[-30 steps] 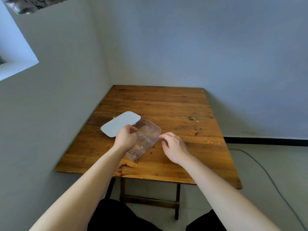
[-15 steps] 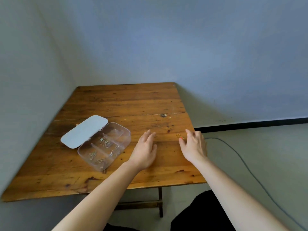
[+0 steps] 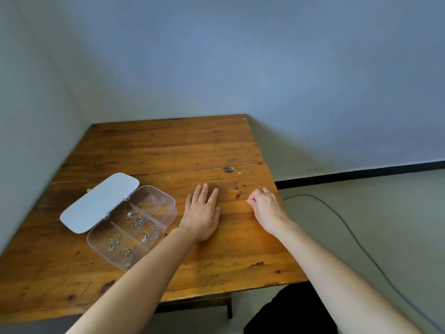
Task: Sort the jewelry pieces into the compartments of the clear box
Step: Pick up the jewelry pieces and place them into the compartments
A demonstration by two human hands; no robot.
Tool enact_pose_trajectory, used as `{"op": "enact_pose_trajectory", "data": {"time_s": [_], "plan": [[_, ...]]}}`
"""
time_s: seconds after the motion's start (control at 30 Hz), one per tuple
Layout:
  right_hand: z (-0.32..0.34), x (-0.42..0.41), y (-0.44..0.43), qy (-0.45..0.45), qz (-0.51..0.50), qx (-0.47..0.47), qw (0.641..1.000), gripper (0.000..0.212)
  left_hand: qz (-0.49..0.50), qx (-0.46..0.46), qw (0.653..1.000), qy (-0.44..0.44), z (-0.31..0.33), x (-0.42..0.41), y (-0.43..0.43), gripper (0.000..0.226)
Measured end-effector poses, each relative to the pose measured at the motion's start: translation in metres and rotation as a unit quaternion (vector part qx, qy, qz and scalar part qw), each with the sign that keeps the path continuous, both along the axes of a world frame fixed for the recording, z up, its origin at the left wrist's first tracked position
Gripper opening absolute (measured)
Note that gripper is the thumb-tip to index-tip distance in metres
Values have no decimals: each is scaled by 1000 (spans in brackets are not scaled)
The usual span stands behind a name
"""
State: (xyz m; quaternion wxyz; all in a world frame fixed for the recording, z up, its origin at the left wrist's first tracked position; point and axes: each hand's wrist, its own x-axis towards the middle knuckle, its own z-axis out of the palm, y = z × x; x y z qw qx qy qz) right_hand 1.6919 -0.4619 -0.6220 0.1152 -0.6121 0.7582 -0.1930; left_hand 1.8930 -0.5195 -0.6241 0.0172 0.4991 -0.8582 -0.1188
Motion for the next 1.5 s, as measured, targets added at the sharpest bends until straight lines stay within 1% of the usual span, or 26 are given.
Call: {"op": "enact_pose_trajectory", "data": {"time_s": [0.07,0.13,0.33,0.43,0.53,0.6,0.67,0.77,0.87,0.93,1.0,1.07,1.17,1.23,1.3,1.37,1.43,1.5], "plan": [[11,-2,-11,-32,-14,-20,999,20,-4,-7,1000,-10,-4,-2,-6,60],[23,-5,-28,-69,-27,-59,996,20,-1,-18,1000,-8,-6,-5,-13,60],[64,-6,-98,-164,-44,-177,970,21,22,-47,999,8,-15,-5,-23,64],[73,-3,-135,-196,-49,-195,960,22,21,-50,998,12,-17,-5,-23,69],[71,1,-163,-202,-55,-200,957,23,20,-55,998,20,-16,-4,-22,67],[64,4,-176,-217,-68,-191,955,24,20,-59,998,25,-16,-4,-22,65],[53,3,-184,-208,-82,-168,960,22,19,-63,997,26,-16,-4,-23,64],[29,-5,-182,-119,-105,-121,980,18,19,-68,997,21,-16,-5,-24,64],[6,-17,-175,-24,-114,-64,991,21,22,-66,997,22,-17,-4,-24,65],[-2,-22,-170,18,-104,-46,993,20,24,-64,997,22,-18,-4,-24,65],[-4,-22,-166,37,-91,-34,995,24,23,-60,998,21,-18,-4,-25,65],[-2,-21,-163,21,-81,-6,996,34,23,-57,998,22,-17,-3,-24,65],[7,-20,-150,-45,-76,24,996,48,26,-47,998,21,-14,-3,-24,64],[13,-19,-137,-71,-75,23,994,52,23,-29,999,7,-10,-5,-24,62],[19,-16,-122,-77,-72,21,994,54,16,4,1000,-3,-2,-6,-25,61],[23,-9,-109,-75,-67,23,995,54,9,26,1000,15,12,-3,-26,59],[25,0,-97,-69,-63,24,995,54,-8,-3,999,48,28,6,-24,56],[26,13,-86,-70,-59,26,996,55,-28,-64,996,64,45,23,-20,53]]}}
